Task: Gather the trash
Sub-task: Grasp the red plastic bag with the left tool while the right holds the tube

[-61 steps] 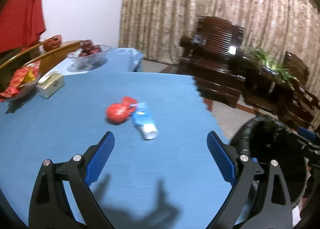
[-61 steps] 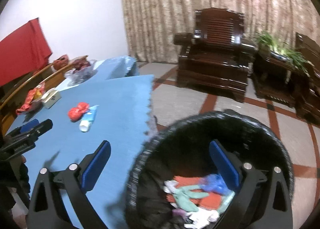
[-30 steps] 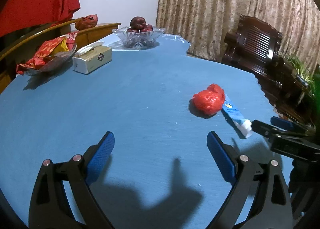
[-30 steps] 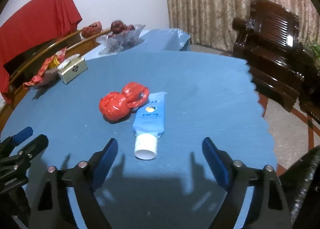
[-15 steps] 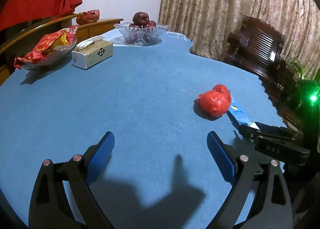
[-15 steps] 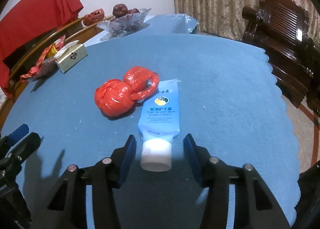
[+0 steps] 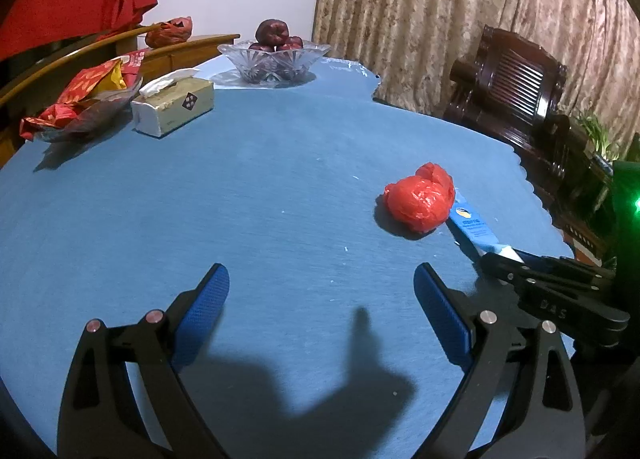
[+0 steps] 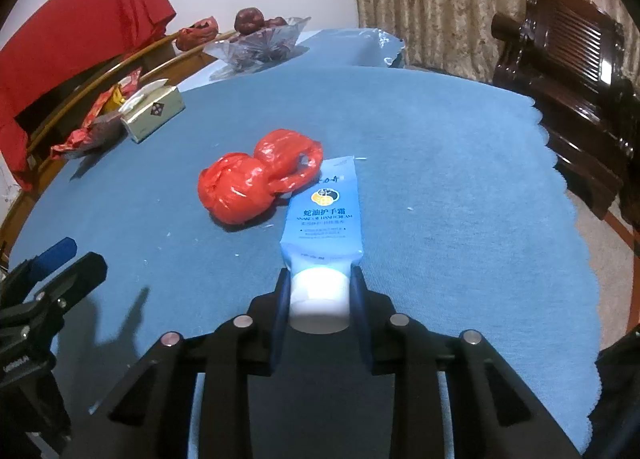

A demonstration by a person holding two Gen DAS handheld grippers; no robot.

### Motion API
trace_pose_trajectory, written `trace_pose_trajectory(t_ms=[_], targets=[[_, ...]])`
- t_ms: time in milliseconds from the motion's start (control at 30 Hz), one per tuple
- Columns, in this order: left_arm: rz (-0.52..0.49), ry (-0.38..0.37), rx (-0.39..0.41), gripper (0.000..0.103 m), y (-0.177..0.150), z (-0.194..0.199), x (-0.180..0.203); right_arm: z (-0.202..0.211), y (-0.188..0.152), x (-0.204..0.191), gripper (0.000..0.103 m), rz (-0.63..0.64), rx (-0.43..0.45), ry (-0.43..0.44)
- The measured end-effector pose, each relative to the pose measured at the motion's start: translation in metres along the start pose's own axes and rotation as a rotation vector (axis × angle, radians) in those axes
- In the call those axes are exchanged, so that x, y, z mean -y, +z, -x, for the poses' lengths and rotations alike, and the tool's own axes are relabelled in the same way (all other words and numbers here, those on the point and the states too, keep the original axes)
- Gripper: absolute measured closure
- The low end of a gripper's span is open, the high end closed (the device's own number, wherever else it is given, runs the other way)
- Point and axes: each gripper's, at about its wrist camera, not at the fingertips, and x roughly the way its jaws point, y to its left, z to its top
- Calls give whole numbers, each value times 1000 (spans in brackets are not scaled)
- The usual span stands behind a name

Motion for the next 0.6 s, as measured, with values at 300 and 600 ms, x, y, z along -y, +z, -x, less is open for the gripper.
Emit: trace_pose_trajectory(t_ms=[300, 600], targets=[[-37, -40, 6, 12, 14, -17, 25, 7, 9, 40, 74, -82, 34, -75], [-91, -75, -1, 14, 38, -60, 58, 3, 22, 60, 74, -104, 53, -91]])
